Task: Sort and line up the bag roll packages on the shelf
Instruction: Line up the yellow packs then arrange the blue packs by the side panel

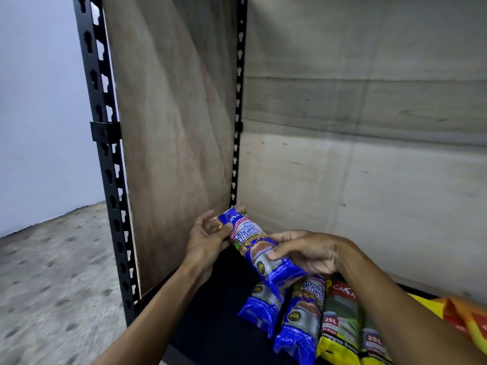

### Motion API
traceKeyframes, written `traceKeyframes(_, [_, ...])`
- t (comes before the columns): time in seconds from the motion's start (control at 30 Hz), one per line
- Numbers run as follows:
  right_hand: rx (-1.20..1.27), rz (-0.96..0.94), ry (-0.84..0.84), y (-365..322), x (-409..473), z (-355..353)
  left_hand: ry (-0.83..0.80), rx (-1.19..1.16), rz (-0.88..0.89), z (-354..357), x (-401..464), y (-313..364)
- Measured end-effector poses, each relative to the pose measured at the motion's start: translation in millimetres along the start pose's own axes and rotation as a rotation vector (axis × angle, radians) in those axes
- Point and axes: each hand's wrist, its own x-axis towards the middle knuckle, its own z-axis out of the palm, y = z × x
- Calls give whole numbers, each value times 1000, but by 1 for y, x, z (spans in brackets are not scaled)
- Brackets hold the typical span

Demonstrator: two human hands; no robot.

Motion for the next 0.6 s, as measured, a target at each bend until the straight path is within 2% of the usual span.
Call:
traceKeyframes(0.1, [-2, -14, 78, 2, 14, 14, -30, 19, -21, 14, 1, -3])
traceKeyframes(0.2, [5, -34, 194, 3, 23, 26, -83, 139, -115, 13, -7, 2])
traceKeyframes(0.33, [130, -100, 342, 4, 32, 33, -263, 403, -299, -7, -26, 13])
traceKeyframes(0.4, [177, -142, 401, 4, 37, 37, -336, 448, -362, -18, -29, 14])
traceKeyframes(0.6, [351, -213, 570, 3, 56, 40, -356, 414, -335, -36, -30, 10])
